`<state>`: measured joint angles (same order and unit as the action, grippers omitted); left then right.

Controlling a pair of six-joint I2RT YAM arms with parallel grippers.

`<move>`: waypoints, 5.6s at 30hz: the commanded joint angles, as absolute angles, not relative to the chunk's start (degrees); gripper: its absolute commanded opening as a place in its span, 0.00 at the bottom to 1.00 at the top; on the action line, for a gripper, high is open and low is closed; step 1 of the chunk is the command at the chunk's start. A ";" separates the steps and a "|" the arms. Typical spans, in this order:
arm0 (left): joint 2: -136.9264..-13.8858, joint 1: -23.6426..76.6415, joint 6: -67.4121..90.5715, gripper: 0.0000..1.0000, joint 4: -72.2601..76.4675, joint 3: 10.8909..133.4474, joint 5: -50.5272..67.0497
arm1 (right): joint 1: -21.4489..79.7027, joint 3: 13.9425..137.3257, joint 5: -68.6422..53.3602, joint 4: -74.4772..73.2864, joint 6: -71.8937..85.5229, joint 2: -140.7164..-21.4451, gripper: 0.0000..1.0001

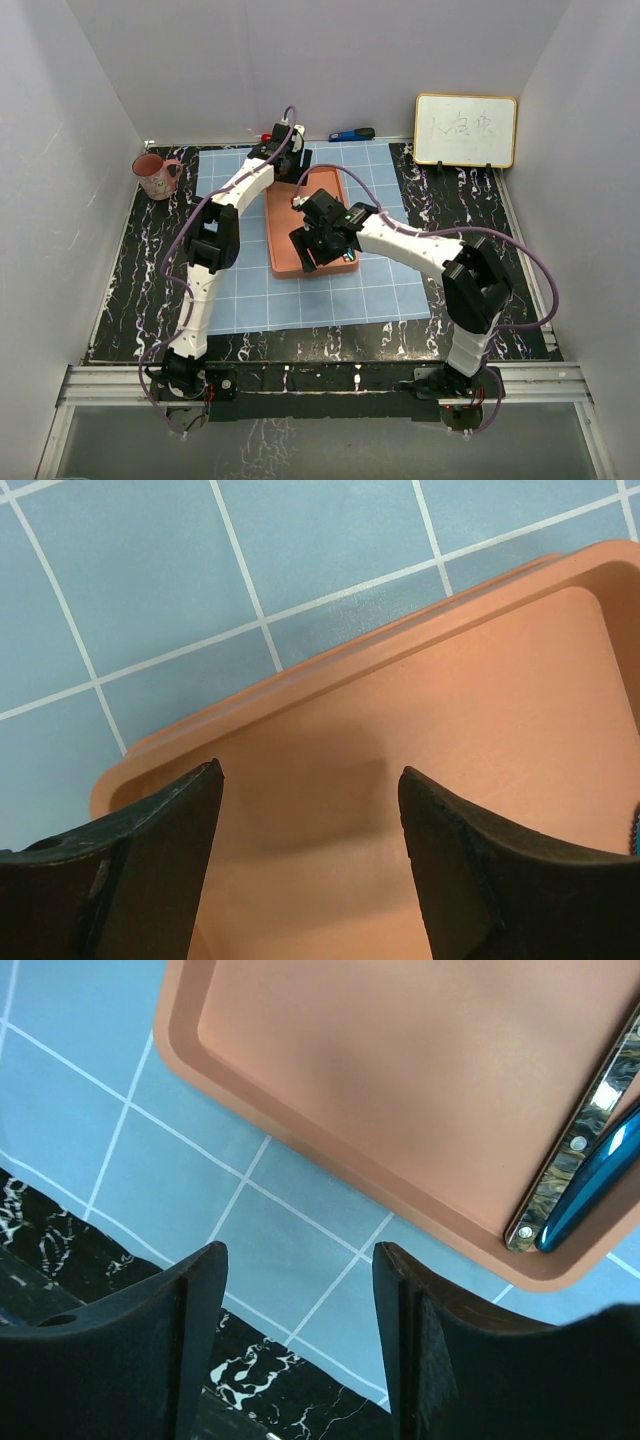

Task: Set the dinner table for one person
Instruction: Adjust the plate on the napkin.

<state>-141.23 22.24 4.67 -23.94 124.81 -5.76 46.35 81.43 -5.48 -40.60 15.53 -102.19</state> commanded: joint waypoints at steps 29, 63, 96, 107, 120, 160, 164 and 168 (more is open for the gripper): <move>-123.51 21.01 7.12 0.71 -22.68 112.55 -1.67 | 53.19 89.30 7.19 -38.93 -15.98 -109.69 0.57; -118.83 19.81 10.26 0.70 -22.30 104.00 -8.31 | 53.17 87.07 10.77 -26.93 -16.48 -116.62 0.14; -112.00 10.72 25.60 0.00 -24.13 82.69 -12.77 | 53.13 106.66 18.63 -27.60 2.55 -123.29 0.00; -109.33 10.72 23.66 0.02 -26.53 83.44 -12.52 | 53.02 123.69 23.09 -28.56 5.95 -133.93 0.00; -102.68 10.72 23.86 0.24 -27.32 81.57 -12.76 | 47.27 124.56 23.28 -21.42 10.09 -139.14 0.00; -103.08 21.34 43.60 0.52 -8.23 75.58 -9.78 | 30.52 124.57 22.19 -24.91 10.55 -129.28 0.68; -106.62 24.33 47.77 0.52 -6.68 77.00 -11.06 | 27.38 122.69 20.73 -27.79 9.32 -128.81 0.68; -110.23 26.95 47.96 0.52 -9.50 80.39 -15.21 | 24.53 120.67 17.43 -29.04 9.67 -128.62 0.67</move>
<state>-108.16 25.45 45.36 -8.19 76.64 -10.22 24.14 123.20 21.89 -25.04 9.13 -129.99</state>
